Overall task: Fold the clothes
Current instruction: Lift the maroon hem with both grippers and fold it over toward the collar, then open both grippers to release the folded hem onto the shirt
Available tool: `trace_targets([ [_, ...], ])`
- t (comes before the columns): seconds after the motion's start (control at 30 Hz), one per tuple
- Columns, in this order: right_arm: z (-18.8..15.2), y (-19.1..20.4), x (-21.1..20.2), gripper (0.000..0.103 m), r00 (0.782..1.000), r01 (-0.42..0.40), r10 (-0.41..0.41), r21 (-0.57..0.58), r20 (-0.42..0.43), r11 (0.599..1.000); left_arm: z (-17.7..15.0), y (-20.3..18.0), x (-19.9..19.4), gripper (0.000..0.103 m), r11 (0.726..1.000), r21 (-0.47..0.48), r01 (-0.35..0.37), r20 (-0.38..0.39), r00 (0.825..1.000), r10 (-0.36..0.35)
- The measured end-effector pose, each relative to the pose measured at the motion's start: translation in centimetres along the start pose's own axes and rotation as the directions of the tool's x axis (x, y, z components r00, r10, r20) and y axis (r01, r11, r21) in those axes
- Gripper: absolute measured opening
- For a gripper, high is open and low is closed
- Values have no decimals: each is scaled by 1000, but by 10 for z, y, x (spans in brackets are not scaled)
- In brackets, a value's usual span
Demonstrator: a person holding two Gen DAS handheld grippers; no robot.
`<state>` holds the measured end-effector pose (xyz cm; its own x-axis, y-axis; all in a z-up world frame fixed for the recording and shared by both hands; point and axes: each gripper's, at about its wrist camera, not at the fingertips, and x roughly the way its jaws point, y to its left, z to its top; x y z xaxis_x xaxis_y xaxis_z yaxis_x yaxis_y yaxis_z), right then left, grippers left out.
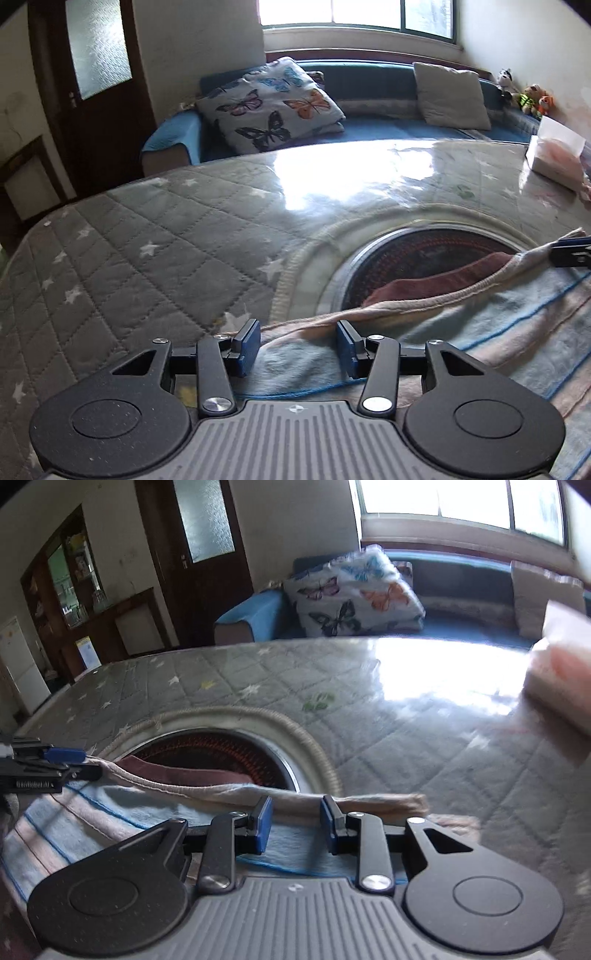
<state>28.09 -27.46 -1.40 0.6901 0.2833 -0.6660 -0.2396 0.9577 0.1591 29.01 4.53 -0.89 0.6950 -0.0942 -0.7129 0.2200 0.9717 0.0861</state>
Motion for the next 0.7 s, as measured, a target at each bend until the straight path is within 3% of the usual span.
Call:
trace_targets([
  [0.2,-1,-19,-5,28,996,89,-89,4,-15,996,-1,0,2,50,1000,0,-12,-2,1000,12],
  [0.37,2,-33,-9,25,996,93,-94,67,7,993,-1,3,-4,53,1000,-8,-25,9,1000,25],
  [0.47,1,-21,-12,36,995,102,-102,8,10,995,-3,5,-8,63,999,-3,-46,15,999,46],
  [0.57,-2,-4,-12,36,995,97,-98,-51,-15,994,-5,7,-10,68,998,7,-69,8,998,69],
  [0.7,-5,28,-11,52,998,50,-54,-137,-29,989,-11,5,-19,77,995,32,-91,20,996,90],
])
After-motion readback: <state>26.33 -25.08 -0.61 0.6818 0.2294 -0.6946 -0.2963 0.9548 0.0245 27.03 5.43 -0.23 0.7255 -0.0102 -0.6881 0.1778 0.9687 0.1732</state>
